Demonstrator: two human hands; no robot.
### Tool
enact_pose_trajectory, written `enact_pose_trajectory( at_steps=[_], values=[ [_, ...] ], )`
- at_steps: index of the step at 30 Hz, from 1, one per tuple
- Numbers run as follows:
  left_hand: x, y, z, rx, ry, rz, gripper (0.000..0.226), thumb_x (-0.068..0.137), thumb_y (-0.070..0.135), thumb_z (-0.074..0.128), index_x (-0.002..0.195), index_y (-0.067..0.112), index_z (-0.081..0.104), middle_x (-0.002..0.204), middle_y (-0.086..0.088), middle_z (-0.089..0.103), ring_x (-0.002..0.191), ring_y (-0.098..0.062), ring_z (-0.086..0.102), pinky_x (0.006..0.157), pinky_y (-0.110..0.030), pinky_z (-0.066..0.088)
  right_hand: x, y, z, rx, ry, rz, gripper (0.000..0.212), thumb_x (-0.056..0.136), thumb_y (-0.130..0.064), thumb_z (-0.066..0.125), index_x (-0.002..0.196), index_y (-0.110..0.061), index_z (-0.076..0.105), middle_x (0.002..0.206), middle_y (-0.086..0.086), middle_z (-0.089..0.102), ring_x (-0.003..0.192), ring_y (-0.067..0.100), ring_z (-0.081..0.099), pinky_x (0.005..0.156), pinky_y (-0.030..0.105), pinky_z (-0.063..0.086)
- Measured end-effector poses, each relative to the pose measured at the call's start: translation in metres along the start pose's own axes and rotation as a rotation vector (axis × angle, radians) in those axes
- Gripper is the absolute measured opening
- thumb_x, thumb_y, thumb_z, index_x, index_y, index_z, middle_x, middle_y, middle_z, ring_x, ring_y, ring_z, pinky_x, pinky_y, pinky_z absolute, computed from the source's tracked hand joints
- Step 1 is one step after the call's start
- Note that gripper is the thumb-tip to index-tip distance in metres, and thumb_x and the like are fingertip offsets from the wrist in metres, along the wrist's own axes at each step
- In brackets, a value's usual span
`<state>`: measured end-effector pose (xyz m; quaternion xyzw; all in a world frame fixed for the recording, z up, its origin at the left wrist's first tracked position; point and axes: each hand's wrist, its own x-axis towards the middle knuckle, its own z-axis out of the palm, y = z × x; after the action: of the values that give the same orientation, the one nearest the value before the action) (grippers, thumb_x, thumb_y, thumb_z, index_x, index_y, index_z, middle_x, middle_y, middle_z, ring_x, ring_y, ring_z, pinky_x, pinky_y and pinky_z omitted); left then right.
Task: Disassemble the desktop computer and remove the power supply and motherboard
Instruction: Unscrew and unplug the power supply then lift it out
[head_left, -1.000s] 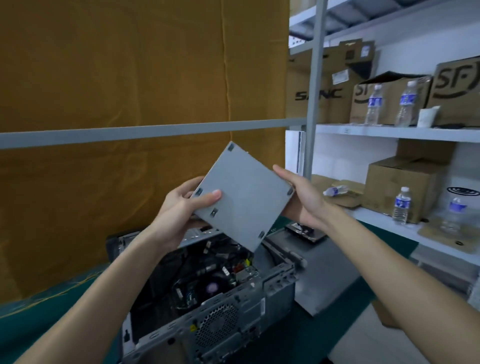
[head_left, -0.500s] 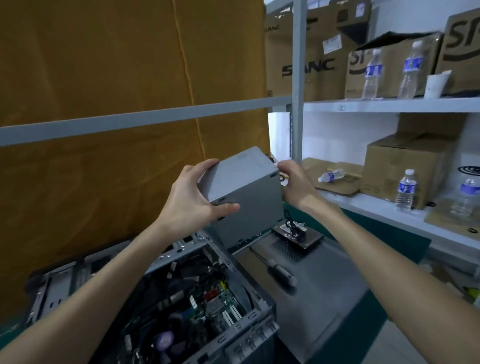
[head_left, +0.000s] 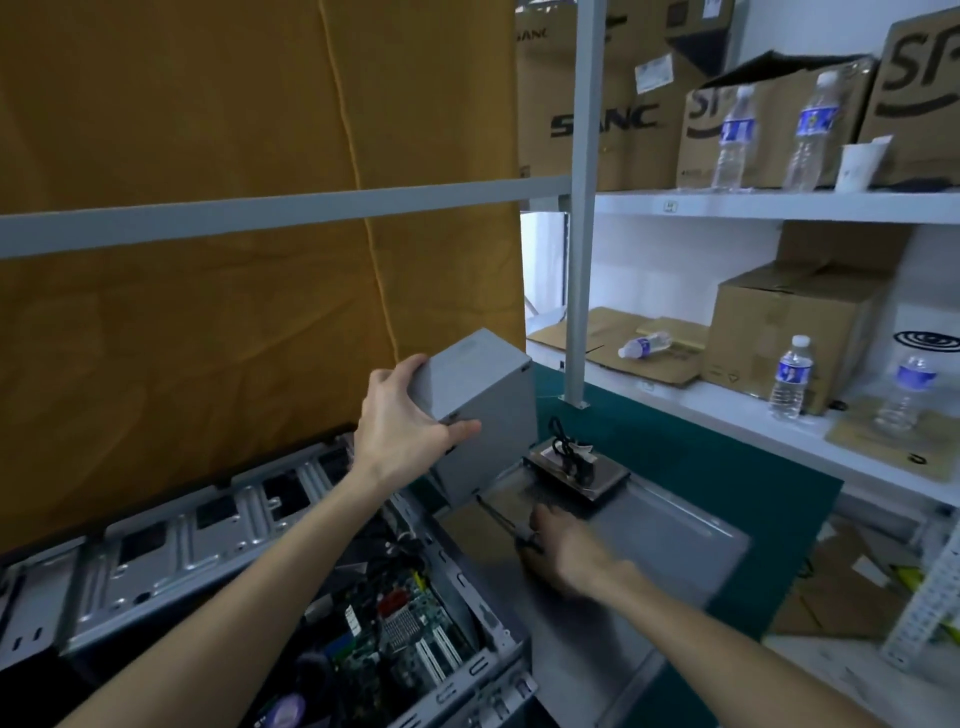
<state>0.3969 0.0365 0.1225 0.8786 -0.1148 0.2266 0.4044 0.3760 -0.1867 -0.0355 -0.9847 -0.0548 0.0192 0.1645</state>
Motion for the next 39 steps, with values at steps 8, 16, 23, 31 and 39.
enact_pose_trajectory(
  at_steps=[8, 16, 23, 31, 39],
  values=[
    [0.008, 0.007, 0.033, 0.025, -0.100, -0.047, 0.103, 0.059, 0.057, 0.089, 0.147, 0.031, 0.041, 0.119, 0.008, 0.039, 0.112, -0.016, 0.046, 0.095, -0.042, 0.050, -0.036, 0.043, -0.032, -0.080, -0.068, 0.117, 0.025, 0.082, -0.046, 0.059, 0.084, -0.024, 0.048, 0.093, 0.004, 0.061, 0.080, 0.026, 0.057, 0.055, 0.031, 0.035],
    [0.006, 0.001, 0.055, 0.120, -0.183, -0.090, 0.102, 0.059, 0.055, 0.089, 0.146, 0.027, 0.044, 0.122, 0.003, 0.043, 0.116, -0.024, 0.049, 0.096, -0.051, 0.052, -0.047, 0.074, -0.075, -0.197, -0.516, 0.292, 0.032, 0.063, -0.041, 0.070, 0.066, -0.012, 0.056, 0.047, -0.002, 0.057, 0.049, 0.022, 0.056, 0.051, 0.022, 0.040],
    [0.009, -0.012, 0.065, 0.134, -0.231, -0.172, 0.105, 0.059, 0.052, 0.091, 0.148, 0.023, 0.043, 0.121, 0.001, 0.041, 0.117, -0.026, 0.050, 0.098, -0.049, 0.052, -0.031, 0.083, -0.080, -0.136, -0.542, 0.345, 0.026, 0.075, -0.042, 0.070, 0.075, -0.018, 0.060, 0.061, 0.003, 0.058, 0.048, 0.022, 0.051, 0.052, 0.024, 0.042],
    [0.012, -0.010, 0.077, 0.103, -0.256, -0.157, 0.105, 0.060, 0.049, 0.093, 0.148, 0.018, 0.045, 0.127, -0.001, 0.043, 0.119, -0.024, 0.048, 0.100, -0.046, 0.052, 0.040, 0.058, -0.083, 0.299, 0.078, 0.122, 0.066, 0.091, -0.025, 0.067, 0.147, -0.018, 0.034, 0.140, 0.010, 0.048, 0.124, 0.027, 0.054, 0.096, 0.036, 0.046],
    [0.019, -0.013, 0.054, 0.100, -0.234, -0.020, 0.101, 0.059, 0.051, 0.092, 0.145, 0.026, 0.045, 0.120, 0.006, 0.043, 0.112, -0.017, 0.047, 0.094, -0.041, 0.052, 0.111, 0.026, -0.105, 0.643, 0.214, -0.069, 0.017, 0.100, -0.005, 0.060, 0.112, -0.012, 0.071, 0.106, 0.009, 0.068, 0.089, 0.019, 0.070, 0.074, 0.031, 0.058]
  ],
)
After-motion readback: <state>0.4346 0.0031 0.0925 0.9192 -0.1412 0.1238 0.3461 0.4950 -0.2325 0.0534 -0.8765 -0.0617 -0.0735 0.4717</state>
